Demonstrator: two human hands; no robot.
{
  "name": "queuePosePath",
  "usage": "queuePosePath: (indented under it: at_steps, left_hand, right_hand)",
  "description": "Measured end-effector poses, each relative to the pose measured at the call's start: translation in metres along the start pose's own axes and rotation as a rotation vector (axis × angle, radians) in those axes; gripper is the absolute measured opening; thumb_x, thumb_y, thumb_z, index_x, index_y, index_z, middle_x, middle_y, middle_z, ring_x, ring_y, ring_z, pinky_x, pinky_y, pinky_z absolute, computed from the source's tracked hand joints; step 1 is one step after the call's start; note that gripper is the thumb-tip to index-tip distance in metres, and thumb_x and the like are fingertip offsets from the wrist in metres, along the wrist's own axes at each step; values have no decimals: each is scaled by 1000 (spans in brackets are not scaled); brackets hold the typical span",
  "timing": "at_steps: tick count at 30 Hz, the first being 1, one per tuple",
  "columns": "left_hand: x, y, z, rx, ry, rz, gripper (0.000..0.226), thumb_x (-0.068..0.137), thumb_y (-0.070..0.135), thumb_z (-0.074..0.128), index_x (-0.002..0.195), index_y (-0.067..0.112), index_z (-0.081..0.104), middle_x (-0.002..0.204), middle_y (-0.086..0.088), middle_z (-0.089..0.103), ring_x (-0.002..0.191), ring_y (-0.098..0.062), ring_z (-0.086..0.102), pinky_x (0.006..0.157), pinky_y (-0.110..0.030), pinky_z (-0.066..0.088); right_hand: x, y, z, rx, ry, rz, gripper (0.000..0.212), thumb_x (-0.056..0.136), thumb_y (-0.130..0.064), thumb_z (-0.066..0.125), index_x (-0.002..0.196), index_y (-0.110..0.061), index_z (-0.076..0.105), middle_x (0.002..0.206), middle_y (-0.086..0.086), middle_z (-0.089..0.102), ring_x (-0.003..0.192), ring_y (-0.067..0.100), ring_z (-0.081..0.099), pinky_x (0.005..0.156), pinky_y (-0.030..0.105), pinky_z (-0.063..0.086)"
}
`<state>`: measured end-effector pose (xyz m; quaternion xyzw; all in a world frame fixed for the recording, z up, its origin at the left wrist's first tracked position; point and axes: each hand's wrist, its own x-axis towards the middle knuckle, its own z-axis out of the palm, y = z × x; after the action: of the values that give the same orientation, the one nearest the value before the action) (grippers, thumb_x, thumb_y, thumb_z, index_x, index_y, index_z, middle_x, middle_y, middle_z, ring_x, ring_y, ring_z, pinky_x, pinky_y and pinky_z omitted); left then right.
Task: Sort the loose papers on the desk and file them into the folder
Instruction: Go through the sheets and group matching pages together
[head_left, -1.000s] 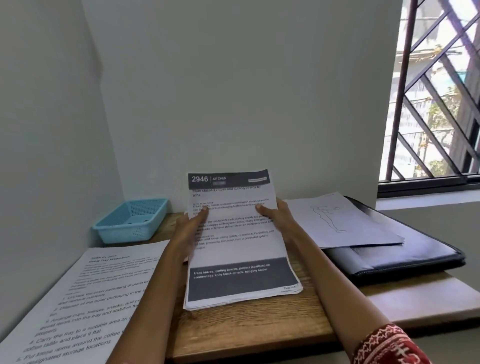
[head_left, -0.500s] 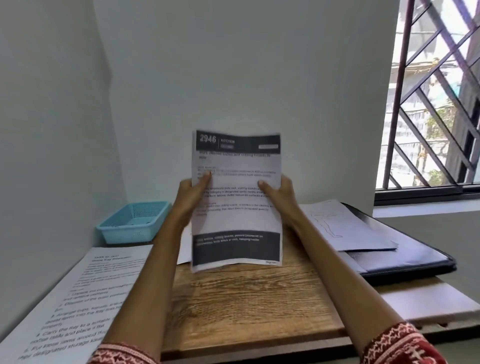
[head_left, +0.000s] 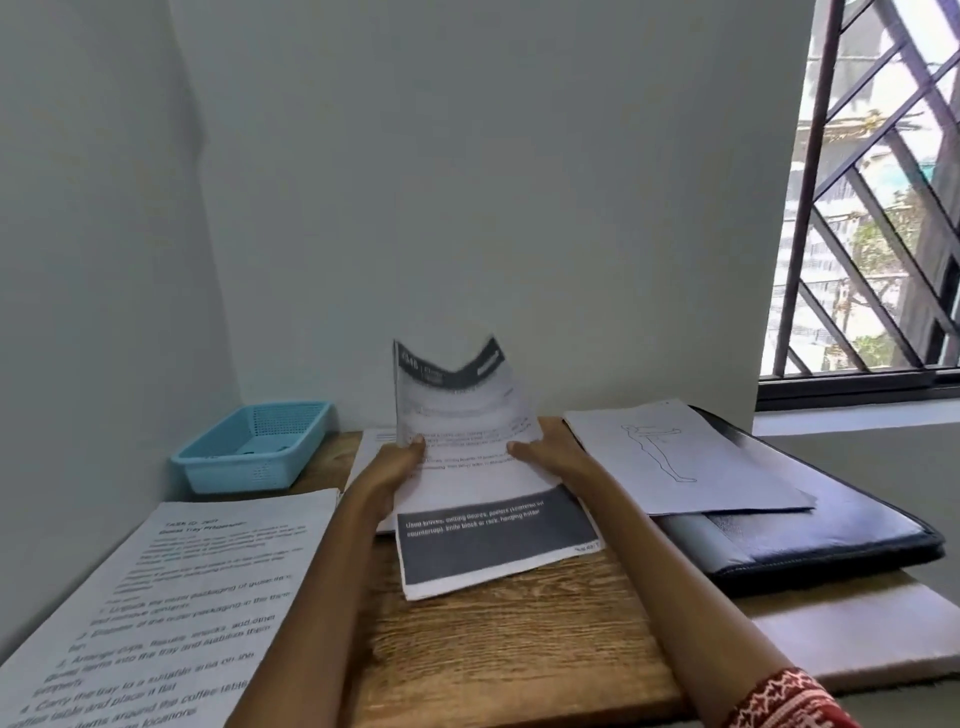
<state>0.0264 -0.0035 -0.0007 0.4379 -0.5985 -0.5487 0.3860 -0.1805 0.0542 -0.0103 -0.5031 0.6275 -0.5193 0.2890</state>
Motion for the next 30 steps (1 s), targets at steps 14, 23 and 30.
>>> queuePosePath:
  at_steps: [14, 23, 30]
  left_hand:
    - [9, -28, 0, -57, 48, 108, 45, 97, 35, 45, 127, 3, 51, 124, -15, 58, 117, -31, 53, 106, -44, 37]
    - [4, -31, -4, -187, -10, 38, 41, 97, 29, 46, 128, 3, 49, 127, -19, 57, 116, -35, 55, 104, -48, 39]
    - [5, -33, -11, -247, 71, -34, 41, 96, 29, 50, 127, 2, 48, 124, -21, 58, 113, -37, 56, 102, -50, 42]
  right_hand:
    - [4, 18, -7, 281, 299, -58, 17, 75, 0, 76, 82, -11, 66, 93, 17, 70, 81, 29, 68, 83, 42, 57]
    - [-3, 21, -9, 167, 382, -112, 14, 72, -10, 80, 78, -11, 68, 77, 5, 71, 75, 21, 69, 75, 33, 58]
    - [-4, 26, -14, 99, 268, -106, 15, 76, -4, 72, 80, -19, 73, 85, 6, 74, 79, 25, 72, 81, 46, 57]
